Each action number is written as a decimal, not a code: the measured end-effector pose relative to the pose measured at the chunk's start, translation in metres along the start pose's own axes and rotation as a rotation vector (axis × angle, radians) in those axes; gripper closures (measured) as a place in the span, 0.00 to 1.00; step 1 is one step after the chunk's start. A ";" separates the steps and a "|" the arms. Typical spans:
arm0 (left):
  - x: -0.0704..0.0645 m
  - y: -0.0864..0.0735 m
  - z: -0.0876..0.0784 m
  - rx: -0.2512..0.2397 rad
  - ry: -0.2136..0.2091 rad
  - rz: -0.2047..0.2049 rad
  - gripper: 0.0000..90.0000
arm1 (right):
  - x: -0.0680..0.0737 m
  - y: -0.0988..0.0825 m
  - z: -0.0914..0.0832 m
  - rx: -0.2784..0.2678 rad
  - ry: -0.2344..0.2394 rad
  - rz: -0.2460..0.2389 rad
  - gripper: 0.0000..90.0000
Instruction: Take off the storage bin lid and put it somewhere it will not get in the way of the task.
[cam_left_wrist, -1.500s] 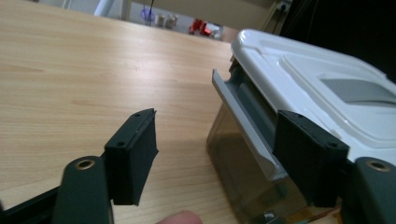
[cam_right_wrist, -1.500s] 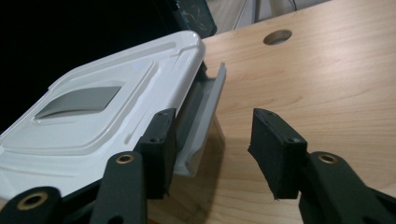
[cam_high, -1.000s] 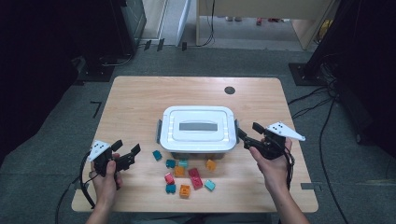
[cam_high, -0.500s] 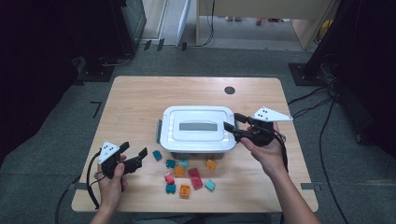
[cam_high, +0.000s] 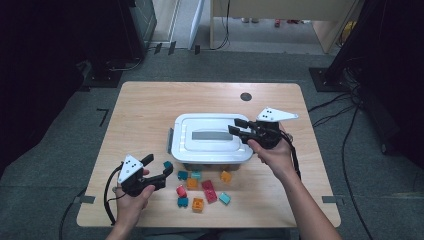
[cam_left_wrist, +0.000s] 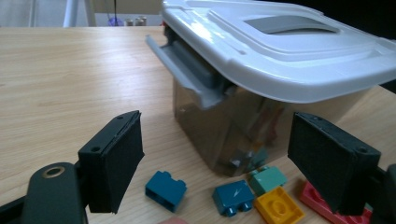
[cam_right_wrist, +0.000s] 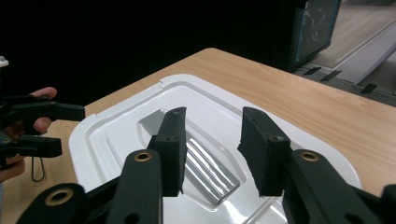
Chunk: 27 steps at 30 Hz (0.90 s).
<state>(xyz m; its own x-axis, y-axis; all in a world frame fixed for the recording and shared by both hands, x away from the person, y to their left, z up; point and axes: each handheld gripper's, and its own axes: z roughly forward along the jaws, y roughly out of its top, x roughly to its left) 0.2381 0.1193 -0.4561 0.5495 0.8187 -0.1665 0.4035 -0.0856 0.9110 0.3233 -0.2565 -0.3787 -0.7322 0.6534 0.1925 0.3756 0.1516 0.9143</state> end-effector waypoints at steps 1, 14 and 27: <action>-0.003 0.000 0.002 0.008 -0.004 0.014 0.20 | -0.001 0.000 0.001 0.009 0.007 0.005 0.71; -0.025 0.004 0.015 0.016 -0.014 0.066 0.30 | 0.001 -0.006 0.025 0.105 0.032 -0.094 0.69; -0.031 0.013 0.021 0.036 -0.025 0.105 0.33 | 0.002 -0.001 0.031 0.119 0.092 -0.137 0.70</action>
<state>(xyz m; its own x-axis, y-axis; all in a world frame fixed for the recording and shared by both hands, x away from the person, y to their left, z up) 0.2414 0.0811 -0.4467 0.6081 0.7897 -0.0809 0.3689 -0.1908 0.9097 0.3391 -0.2327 -0.3904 -0.8277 0.5512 0.1057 0.3295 0.3248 0.8866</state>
